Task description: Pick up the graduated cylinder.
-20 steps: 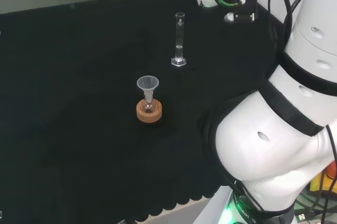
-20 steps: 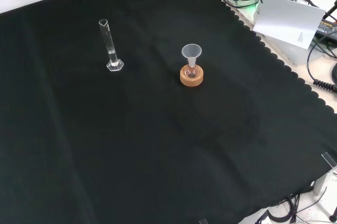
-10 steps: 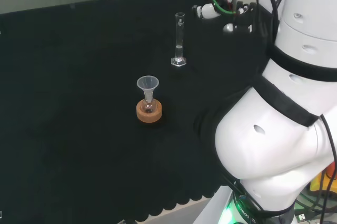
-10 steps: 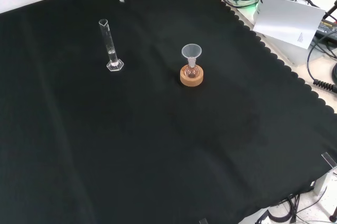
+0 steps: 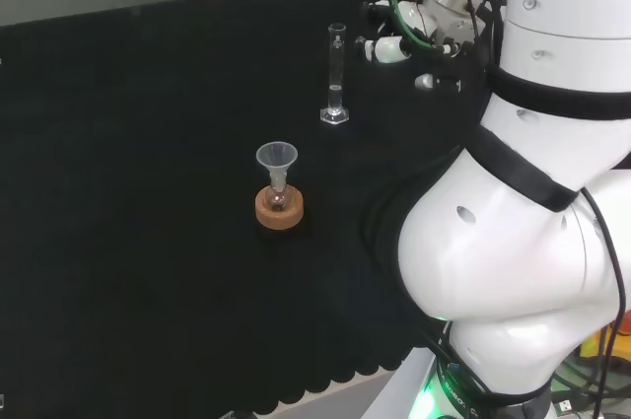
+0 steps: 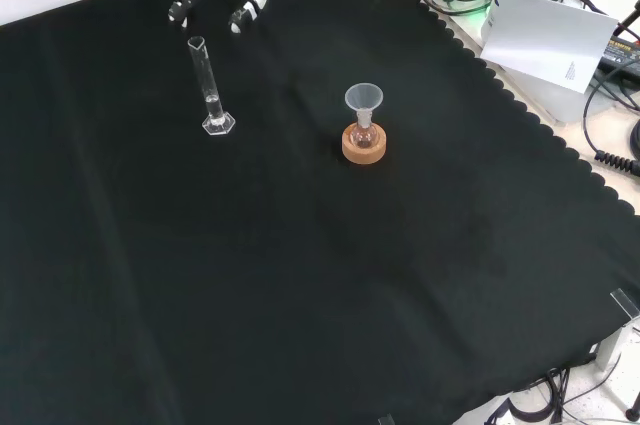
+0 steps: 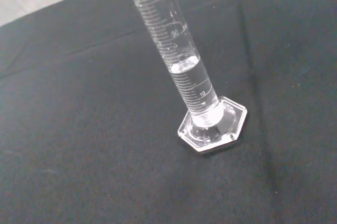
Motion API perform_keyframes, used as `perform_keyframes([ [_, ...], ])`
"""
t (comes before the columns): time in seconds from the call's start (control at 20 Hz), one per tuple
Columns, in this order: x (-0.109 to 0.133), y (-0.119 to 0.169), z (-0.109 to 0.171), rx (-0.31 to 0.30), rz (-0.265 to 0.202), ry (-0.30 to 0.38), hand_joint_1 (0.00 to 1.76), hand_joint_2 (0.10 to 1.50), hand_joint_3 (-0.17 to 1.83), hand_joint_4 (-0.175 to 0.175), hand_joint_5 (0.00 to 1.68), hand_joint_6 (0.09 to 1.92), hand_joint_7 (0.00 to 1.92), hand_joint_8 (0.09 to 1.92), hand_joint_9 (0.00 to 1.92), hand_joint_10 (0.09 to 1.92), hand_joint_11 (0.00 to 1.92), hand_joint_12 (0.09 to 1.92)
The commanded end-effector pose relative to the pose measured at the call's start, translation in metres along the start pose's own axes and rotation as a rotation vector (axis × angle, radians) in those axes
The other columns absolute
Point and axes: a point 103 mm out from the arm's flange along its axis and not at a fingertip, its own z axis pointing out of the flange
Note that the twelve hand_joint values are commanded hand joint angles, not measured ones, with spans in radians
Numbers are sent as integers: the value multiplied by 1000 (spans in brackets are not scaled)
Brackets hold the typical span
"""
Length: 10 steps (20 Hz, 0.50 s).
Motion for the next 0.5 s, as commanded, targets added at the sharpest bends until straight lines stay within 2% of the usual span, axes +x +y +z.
perform_keyframes([
  [0.05,-7,14,17,-17,-98,118,690,843,372,-37,326,87,257,639,533,589,367,1323],
  [0.2,-8,18,25,-5,-132,154,753,788,424,-38,341,87,292,631,558,570,370,1319],
  [0.5,-10,25,44,-20,-142,229,859,723,505,-43,387,87,345,627,613,554,384,1309],
])
